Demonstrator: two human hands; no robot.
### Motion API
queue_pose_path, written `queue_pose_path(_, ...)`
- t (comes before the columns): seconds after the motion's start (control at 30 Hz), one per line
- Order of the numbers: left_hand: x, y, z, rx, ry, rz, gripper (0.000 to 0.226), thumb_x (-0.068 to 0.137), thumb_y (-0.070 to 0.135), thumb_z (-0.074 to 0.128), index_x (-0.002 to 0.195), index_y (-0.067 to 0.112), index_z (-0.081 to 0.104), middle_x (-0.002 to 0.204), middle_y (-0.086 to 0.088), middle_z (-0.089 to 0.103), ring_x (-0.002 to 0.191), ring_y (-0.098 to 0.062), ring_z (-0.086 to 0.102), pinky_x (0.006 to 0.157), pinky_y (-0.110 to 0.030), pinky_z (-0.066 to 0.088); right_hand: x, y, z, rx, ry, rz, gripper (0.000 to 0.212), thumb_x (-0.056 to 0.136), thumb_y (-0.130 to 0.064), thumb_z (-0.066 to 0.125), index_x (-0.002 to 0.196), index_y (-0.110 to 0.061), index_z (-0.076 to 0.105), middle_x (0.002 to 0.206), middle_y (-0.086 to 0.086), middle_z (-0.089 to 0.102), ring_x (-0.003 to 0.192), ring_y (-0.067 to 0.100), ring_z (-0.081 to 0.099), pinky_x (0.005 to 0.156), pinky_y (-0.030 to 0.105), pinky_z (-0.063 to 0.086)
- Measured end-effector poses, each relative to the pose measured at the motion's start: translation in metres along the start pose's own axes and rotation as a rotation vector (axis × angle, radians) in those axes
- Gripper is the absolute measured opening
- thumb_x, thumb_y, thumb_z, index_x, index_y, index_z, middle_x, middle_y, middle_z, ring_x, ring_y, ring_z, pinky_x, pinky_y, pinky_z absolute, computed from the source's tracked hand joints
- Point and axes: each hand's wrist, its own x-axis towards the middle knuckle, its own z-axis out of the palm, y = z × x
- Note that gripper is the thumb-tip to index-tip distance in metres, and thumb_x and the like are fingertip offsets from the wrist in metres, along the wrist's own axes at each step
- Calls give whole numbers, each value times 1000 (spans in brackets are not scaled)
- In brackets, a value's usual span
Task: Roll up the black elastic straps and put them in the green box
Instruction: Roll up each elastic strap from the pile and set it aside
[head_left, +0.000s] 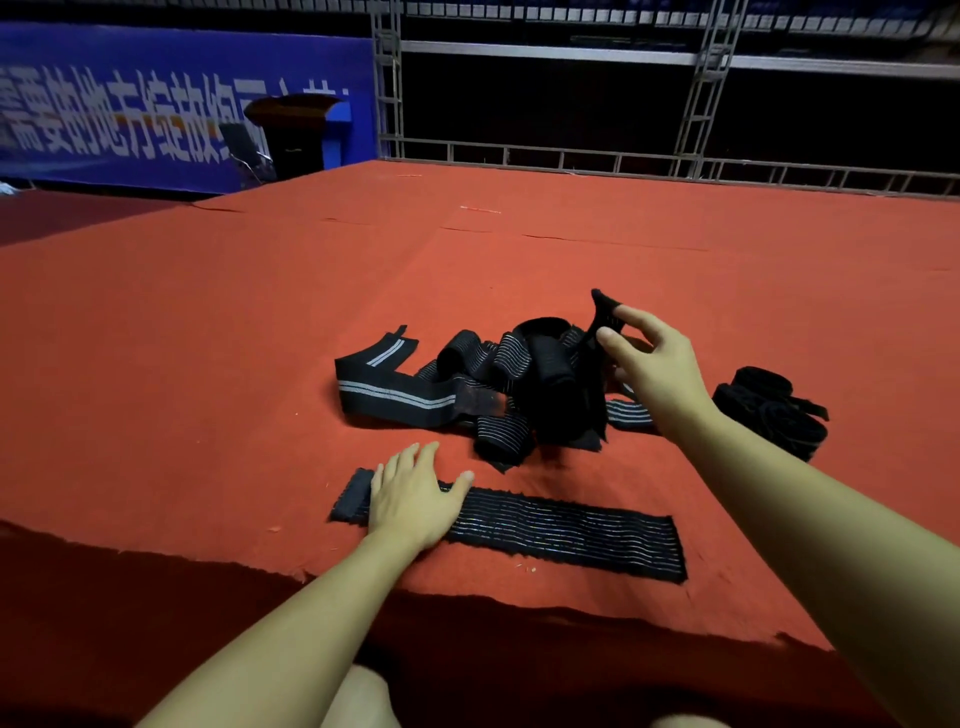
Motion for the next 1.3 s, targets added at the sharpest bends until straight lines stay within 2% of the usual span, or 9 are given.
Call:
queue_pose_path(0.27,20,77,-47,-643,46,63,43,96,57,59,130,30,58,110,15,65,102,-9,63,91,-33,49,17,-45,4,132,-15,-45,37,93,-10,75,128,-17,65,102,7,78,92,19,77,80,29,62)
queue_pose_path(0.4,35,116,-73,-888,19,150,45,95,59,58,131,33,57,119,15,64,110,-6,63,102,-42,52,31,-74,4,170,-40,-87,40,93,-7,74,129,-20,62,106,9,77,94,20,76,78,27,60)
queue_pose_path(0.5,46,137,-91,-818,126,283,39,101,43,60,138,32,55,144,9,47,132,-7,48,110,-30,39,39,-89,4,205,-58,-98,39,93,-5,73,128,-19,62,109,13,76,99,27,76,82,33,62)
queue_pose_path(0.6,59,152,-101,-789,3,272,39,104,41,56,142,30,58,161,1,31,149,-15,32,114,-24,22,45,-97,8,268,-74,-92,39,94,-2,71,129,-15,61,109,16,76,101,28,75,87,38,62)
queue_pose_path(0.7,67,153,-94,-823,-57,185,38,106,43,51,133,21,67,142,0,53,133,-20,53,114,-35,39,50,-98,6,268,-60,-104,40,95,-3,70,132,-15,60,110,14,75,103,23,75,90,37,61)
queue_pose_path(0.83,72,139,-86,-883,-56,-30,34,105,48,46,103,18,63,108,2,59,99,-19,55,81,-34,43,61,-94,-11,273,63,-101,47,97,-7,68,142,-14,56,115,11,72,105,23,74,93,40,61)
queue_pose_path(0.93,76,130,-87,-1007,-102,-96,63,95,66,46,135,20,63,145,2,52,129,-20,52,110,-42,41,66,-90,-23,284,107,-95,48,99,-6,66,145,-13,53,112,2,69,99,14,74,91,38,61)
queue_pose_path(1.07,72,142,-100,-978,-69,-8,66,97,70,44,150,30,50,171,7,2,154,-23,21,122,-46,23,67,-90,-26,265,73,-89,49,98,-7,67,145,-10,53,110,6,70,95,12,76,87,34,61)
queue_pose_path(1.3,66,172,-114,-1070,-26,212,44,96,68,51,119,33,62,127,10,64,121,-10,58,105,-32,44,61,-85,-7,-47,9,-105,37,92,-21,77,125,-7,68,104,13,72,86,25,73,62,20,58)
